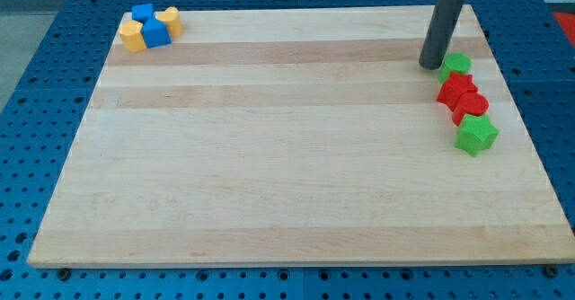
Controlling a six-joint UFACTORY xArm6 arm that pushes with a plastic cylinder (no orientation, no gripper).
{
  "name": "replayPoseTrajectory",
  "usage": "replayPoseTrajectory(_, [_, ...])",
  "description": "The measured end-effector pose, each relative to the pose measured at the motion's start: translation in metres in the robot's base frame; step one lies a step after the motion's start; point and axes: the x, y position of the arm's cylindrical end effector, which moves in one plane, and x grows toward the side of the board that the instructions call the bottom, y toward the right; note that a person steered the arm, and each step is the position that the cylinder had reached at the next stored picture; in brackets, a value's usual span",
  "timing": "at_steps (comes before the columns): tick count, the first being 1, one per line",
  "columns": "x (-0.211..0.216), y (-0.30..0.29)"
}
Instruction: Move your arm towards yellow hexagon
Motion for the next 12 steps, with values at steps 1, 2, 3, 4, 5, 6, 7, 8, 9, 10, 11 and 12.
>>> replayPoseTrajectory(1, [-0.003, -0.038])
replayPoseTrajectory(2, [-0.003, -0.102])
replayPoseTrajectory(3, [-0.004, -0.192])
replayPoseTrajectory(4, [-0.009, -0.277])
replayPoseTrajectory(5, [0.003, -0.317])
replayPoseTrajectory(6, [0.007, -0.395])
replayPoseTrajectory(7, [0.007, -0.487])
replayPoseTrajectory(8, [0.006, -0.492])
replayPoseTrajectory(9, [-0.014, -0.492])
replayPoseTrajectory(10, [-0.042, -0.492])
replayPoseTrajectory(11, [-0.06, -0.492])
replayPoseTrajectory(12, [-0.082, -0.485])
